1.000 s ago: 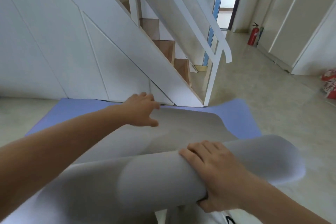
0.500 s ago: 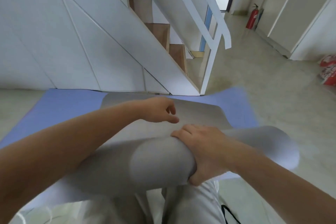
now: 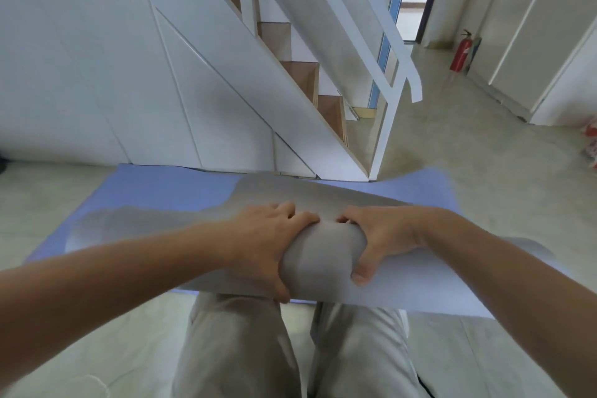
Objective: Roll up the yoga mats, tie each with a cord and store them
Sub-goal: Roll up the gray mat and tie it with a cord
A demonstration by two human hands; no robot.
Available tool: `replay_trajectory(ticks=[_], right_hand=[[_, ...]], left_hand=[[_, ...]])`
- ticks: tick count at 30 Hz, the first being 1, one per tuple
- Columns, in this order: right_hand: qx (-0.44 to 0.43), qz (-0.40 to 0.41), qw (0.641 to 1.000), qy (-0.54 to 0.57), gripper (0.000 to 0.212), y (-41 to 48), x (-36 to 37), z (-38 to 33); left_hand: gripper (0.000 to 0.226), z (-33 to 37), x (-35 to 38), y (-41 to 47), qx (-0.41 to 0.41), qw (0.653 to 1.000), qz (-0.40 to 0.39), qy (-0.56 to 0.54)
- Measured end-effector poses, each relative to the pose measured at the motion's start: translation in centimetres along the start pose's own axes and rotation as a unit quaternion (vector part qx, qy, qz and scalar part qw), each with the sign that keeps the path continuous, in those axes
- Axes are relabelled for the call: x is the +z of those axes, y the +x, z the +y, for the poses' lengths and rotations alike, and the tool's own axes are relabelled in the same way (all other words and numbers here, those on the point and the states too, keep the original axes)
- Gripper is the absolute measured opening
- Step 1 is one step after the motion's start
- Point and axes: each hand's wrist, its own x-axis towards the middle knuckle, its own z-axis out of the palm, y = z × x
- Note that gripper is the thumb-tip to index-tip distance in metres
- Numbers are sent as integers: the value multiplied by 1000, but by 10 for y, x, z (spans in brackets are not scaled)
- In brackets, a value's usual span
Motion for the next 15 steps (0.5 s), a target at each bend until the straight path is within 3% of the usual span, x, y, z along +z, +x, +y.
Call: replay_trajectory(ticks=[2,5,8,12,13,15], right_hand=[[-16,48,995,-85,109,-11,10,-1],[-45,141,951,-272,139,-23,36,-1],[-72,181,934,-299,127,-23,50,0],[-71,121,965,-222,108,-30,38,-8],[-64,93,977,-182,104,-31,36,-6],[-37,45,994,-98,96,-26,28,3]], left_hand=[[104,-5,-8,6,-8,999,-17,-44],[93,-19,-17,16,-27,986,-89,-139],[93,-26,-12,24,-24,960,-165,-226],[84,-34,-15,26,-39,910,-250,-330],[83,-33,-18,24,-36,906,-262,-332],[92,-24,-21,17,-29,942,-223,-250]])
